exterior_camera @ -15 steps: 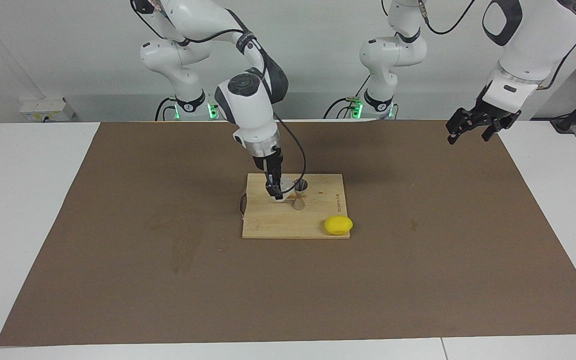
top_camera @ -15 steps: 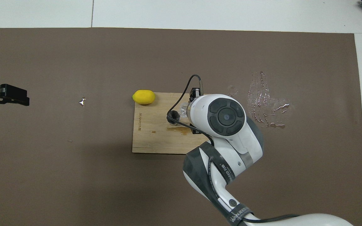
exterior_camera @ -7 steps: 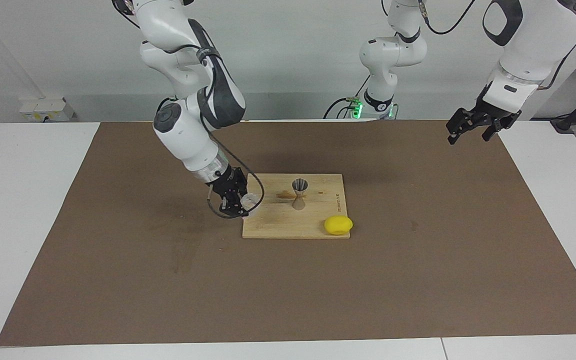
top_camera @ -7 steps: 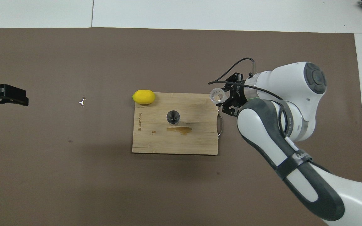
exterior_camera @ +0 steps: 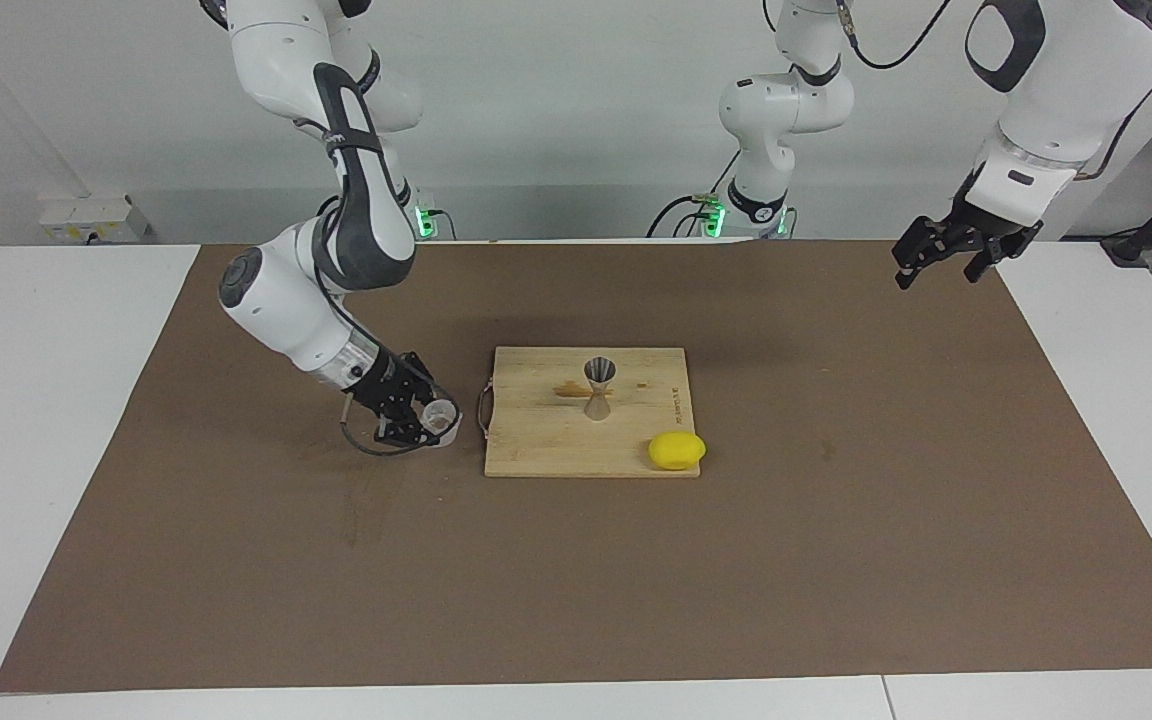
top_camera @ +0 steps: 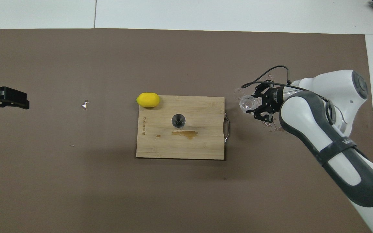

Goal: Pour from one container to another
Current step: 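Carry the glass cup back beside the glass pitcher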

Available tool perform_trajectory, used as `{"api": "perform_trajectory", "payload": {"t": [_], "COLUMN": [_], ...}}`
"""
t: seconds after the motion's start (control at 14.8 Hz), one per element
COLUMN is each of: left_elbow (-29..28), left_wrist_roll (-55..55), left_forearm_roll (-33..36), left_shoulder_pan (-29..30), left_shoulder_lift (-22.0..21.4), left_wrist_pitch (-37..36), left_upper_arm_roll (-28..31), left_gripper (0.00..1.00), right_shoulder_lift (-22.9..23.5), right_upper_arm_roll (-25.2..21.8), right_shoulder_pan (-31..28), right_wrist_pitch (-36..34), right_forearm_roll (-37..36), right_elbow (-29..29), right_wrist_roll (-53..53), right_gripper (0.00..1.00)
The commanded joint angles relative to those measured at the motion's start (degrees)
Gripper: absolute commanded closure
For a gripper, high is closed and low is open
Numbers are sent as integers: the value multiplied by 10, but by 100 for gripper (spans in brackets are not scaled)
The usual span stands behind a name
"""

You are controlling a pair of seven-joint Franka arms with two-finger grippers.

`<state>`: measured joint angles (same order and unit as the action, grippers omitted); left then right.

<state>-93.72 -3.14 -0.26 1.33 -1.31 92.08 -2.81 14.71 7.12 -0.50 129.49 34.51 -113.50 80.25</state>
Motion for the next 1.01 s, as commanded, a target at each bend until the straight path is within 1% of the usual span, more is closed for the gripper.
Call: {"api": "perform_trajectory", "payload": {"t": [0.0,0.14,0.61,0.81,0.88,0.95], "left_elbow": [-15,-15,-16,-18,-20,-23], "left_wrist_roll": [-2,-5,-5,-5,-5,-5], "left_forearm_roll": [7,7,7,7,7,7], "left_shoulder_pan": [5,5,5,5,5,5], "left_shoulder_lift": [-10,-10,-10,-11,-12,-12], "left_wrist_pitch": [11,12,15,16,19,20], "left_upper_arm_roll": [-3,-3,-3,-3,-3,-3], "left_gripper": [0,0,0,0,0,0], "right_shoulder_lift": [-6,4,47,50,50,50], "right_upper_arm_roll": [8,9,8,8,7,6], "right_shoulder_pan": [-54,-86,-147,-165,-167,-168], "right_wrist_pitch": [-19,-32,-56,-64,-62,-58], "right_forearm_roll": [38,41,67,68,68,69], "right_elbow": [-24,-24,-16,-21,-23,-23], "right_wrist_roll": [-90,-133,-249,-270,-268,-265], "right_gripper": [100,100,100,100,90,71]}}
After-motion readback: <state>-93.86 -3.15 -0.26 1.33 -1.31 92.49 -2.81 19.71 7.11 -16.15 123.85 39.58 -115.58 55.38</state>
